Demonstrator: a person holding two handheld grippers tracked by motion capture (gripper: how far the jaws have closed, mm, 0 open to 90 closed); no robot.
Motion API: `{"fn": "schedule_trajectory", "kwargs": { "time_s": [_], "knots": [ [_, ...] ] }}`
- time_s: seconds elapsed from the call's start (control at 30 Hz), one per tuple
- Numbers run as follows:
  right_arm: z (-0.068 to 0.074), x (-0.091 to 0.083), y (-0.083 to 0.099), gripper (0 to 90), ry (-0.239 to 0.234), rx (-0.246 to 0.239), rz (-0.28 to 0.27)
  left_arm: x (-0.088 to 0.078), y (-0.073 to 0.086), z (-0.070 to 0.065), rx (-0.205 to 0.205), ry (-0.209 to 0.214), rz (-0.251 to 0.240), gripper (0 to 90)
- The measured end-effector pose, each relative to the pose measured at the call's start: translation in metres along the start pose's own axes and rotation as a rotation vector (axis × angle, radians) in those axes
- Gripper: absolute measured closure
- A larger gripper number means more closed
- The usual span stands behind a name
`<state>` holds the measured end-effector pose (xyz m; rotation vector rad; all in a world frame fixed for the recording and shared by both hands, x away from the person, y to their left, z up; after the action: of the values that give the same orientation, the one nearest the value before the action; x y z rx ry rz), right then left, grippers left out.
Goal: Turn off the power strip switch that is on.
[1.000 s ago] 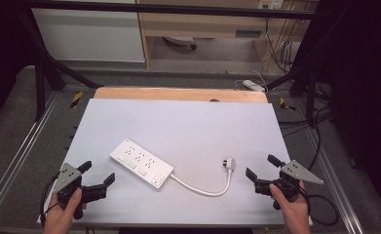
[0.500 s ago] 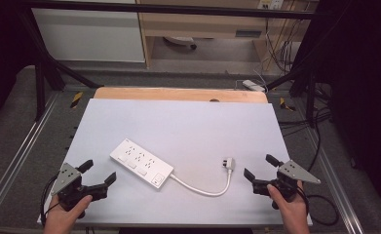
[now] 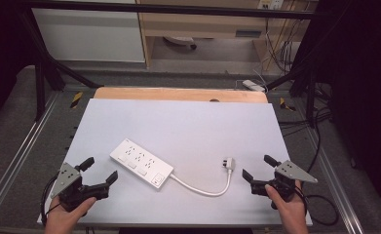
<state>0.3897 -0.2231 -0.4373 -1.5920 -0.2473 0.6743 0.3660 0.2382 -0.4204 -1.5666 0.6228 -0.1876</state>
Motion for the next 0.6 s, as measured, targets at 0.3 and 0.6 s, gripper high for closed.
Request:
{"fn": "schedule_trajectory", "kwargs": {
  "time_s": [0.3, 0.6],
  "knots": [
    [-0.001, 0.001, 0.002, 1.8, 0.0, -0.004, 0.008, 0.0, -0.011, 0.0, -0.001, -0.003, -0.038, 6.6],
    [0.0, 0.001, 0.003, 1.8, -0.002, 0.002, 0.016, 0.005, -0.024, 0.004, -0.021, -0.005, -0.06, 13.1]
  ]
}}
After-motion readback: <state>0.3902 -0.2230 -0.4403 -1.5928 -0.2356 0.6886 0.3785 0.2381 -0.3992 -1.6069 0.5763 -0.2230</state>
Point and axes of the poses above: each handheld gripper's, and its own axes: x roughly forward along the jaws, y roughly out of its underside, z roughly to its left, the point moved 9 cm from there along x, roughly forward along the jaws, and after that the axes turned 4 degrees about -x, right-handed, at the moved point
